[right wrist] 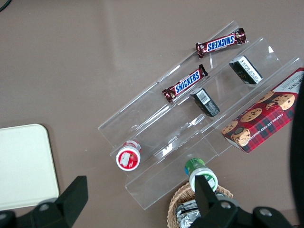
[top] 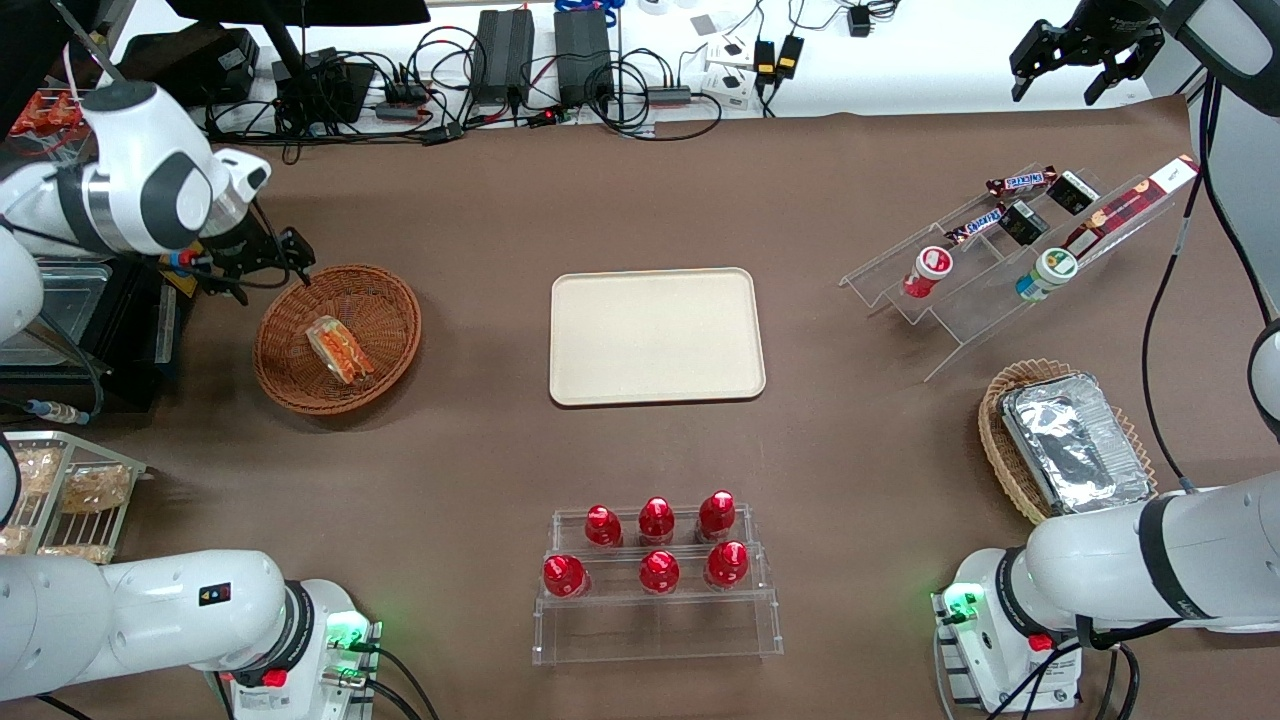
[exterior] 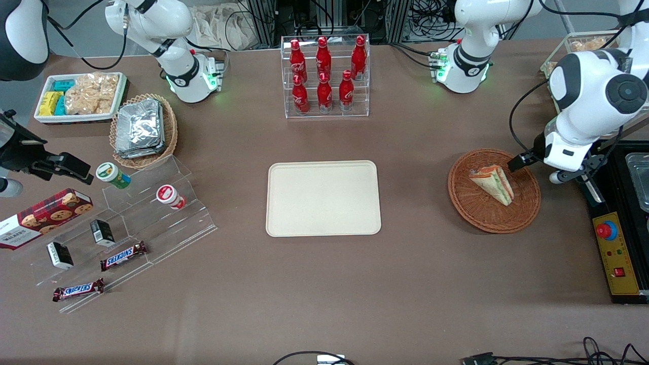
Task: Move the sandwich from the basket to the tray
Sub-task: 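Lower the left gripper and close it on the wrapped sandwich, then lift the sandwich and carry it with the left gripper to the tray, then lower the sandwich onto the tray and open the left gripper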
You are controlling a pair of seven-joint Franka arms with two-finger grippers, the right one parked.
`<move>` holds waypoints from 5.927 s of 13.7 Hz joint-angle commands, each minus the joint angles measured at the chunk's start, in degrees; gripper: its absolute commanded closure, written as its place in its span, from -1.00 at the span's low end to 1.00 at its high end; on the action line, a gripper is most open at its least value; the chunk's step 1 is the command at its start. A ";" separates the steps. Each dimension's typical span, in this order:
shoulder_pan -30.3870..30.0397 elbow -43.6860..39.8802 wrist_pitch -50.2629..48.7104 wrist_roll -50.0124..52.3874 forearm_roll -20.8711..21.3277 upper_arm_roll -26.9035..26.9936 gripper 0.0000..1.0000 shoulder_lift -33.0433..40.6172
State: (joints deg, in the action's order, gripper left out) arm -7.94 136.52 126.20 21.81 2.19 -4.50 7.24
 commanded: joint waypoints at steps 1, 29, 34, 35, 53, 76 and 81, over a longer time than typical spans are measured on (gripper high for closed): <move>-0.85 5.15 6.49 4.62 0.36 -0.33 -1.00 0.41; 1.26 8.77 22.10 20.03 0.36 -2.79 1.00 -7.43; 1.26 1.21 12.32 15.20 0.36 -10.59 1.00 -4.52; 1.26 0.50 12.23 14.15 0.44 -12.71 1.00 -4.52; 9.61 -22.43 6.34 35.13 20.64 -35.49 1.00 -30.16; 15.94 -27.27 5.90 39.70 30.94 -34.96 -1.00 -43.37; 14.98 -37.89 -6.55 41.80 29.80 -34.96 -1.00 -42.58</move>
State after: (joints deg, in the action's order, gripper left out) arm 7.10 103.74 125.19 61.41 32.00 -39.56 -35.30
